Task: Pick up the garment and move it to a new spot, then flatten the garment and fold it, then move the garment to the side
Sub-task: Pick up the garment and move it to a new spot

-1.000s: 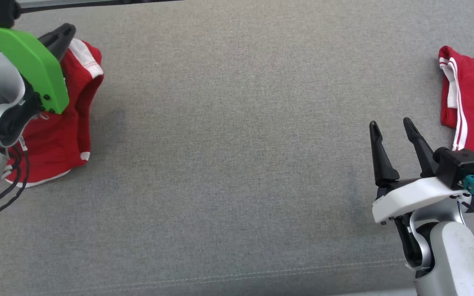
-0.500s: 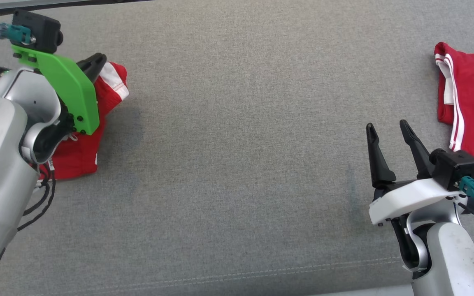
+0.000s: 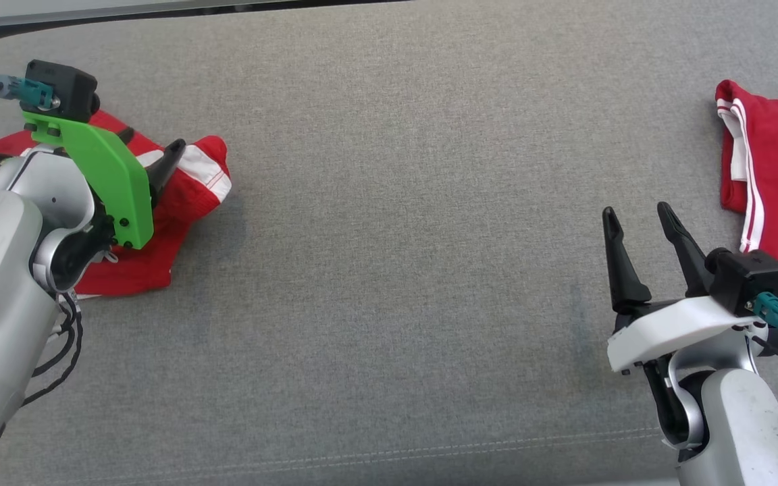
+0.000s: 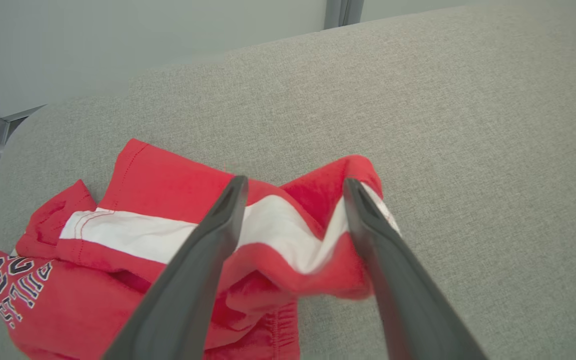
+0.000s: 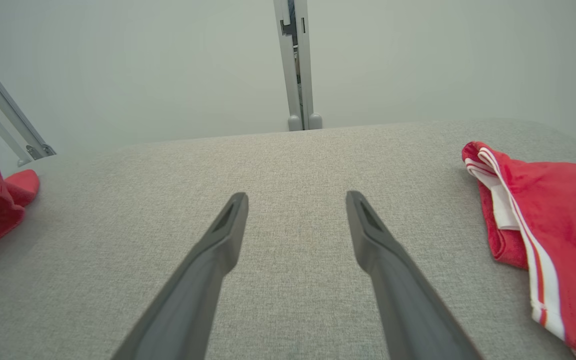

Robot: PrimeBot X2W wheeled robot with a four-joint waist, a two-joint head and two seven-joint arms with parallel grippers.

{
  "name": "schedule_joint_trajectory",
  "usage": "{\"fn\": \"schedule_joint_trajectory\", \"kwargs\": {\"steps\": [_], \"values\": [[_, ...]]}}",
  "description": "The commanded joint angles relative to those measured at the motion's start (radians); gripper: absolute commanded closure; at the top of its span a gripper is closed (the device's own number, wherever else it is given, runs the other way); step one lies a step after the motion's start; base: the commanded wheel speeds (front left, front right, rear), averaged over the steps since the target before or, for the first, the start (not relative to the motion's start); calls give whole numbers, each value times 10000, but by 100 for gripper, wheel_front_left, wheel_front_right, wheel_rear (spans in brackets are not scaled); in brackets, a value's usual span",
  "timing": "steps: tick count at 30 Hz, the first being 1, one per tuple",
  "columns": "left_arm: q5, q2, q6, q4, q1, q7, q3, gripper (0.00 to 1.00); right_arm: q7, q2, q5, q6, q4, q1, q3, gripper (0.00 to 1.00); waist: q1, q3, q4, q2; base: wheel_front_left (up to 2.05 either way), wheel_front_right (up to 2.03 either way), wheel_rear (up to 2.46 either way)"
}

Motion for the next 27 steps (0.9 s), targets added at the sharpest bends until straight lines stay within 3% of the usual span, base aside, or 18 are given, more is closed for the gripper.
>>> {"fn": "schedule_joint_trajectory", "kwargs": {"steps": [1, 11, 18, 27], "values": [[-102, 99, -20, 27, 140, 66, -16, 0, -6, -19, -49, -4, 7, 147, -41, 0, 0, -40, 39, -1, 0, 0, 0], [-830, 148, -108, -414, 472, 711, 10, 0, 26, -12, -40, -4, -83, 164, -9, 0, 0, -79, 115, -1, 0, 0, 0], [-715, 288, 59, -889, 636, 134, 182, 0, -18, -8, -42, -4, -51, 199, -75, 0, 0, -152, 113, -1, 0, 0, 0], [-297, -271, 484, -1265, 1816, -927, -257, 0, -9, -6, -19, -4, -141, 339, -230, 0, 0, -189, 212, -1, 0, 0, 0]]}}
